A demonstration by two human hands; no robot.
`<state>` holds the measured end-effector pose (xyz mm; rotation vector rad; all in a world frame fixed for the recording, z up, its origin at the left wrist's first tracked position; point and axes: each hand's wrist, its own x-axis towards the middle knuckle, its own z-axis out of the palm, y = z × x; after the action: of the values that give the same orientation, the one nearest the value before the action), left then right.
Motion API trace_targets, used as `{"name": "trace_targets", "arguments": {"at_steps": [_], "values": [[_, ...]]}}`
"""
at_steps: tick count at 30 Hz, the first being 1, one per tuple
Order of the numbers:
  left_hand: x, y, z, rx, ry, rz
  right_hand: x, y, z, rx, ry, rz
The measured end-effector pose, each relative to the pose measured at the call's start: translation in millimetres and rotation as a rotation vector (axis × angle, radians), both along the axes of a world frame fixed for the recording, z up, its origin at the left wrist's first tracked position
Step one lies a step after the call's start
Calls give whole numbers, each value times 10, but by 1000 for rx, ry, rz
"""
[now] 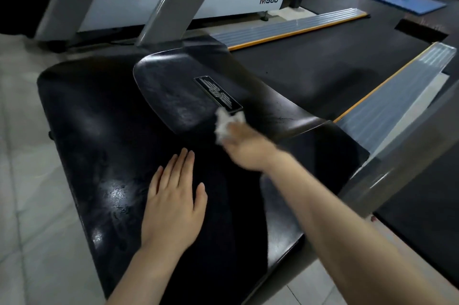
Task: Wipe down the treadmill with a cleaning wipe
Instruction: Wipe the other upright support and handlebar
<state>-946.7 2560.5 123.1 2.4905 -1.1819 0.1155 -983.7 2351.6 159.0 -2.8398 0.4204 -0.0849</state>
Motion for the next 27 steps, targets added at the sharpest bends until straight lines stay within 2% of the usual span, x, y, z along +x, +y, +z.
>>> {"name": "trace_targets", "arguments": {"at_steps": [2,5,6,9,10,13,15,17,21,23,24,27], "values": [[9,-5,-20,-52,40,53,164,498,7,126,-1,198],[23,10,-45,-97,86,133,370,193,94,230,29,143],[19,20,-43,-104,100,143,372,-116,42,196,28,35],[21,44,-52,-101,118,125,58,-1203,-98,118,199,-517],[25,48,-60,-103,106,121,-139,-1400,-72,72,240,-641],[6,41,-50,-93,84,135,-593,-1654,35,68,385,-791],[-6,15,-31,-77,88,149,-664,-1663,44,95,324,-843],[-2,-10,-41,-48,77,154,-675,-1535,-30,133,186,-845],[2,-17,-33,-19,62,155,-733,-704,-71,192,-67,-483],[0,-12,-19,-14,67,152,-736,-615,-121,200,-123,-408],[0,-11,-12,-17,70,149,-728,-708,-146,152,-126,-459],[5,0,8,-36,84,142,-734,-1216,-210,32,-53,-824]]}}
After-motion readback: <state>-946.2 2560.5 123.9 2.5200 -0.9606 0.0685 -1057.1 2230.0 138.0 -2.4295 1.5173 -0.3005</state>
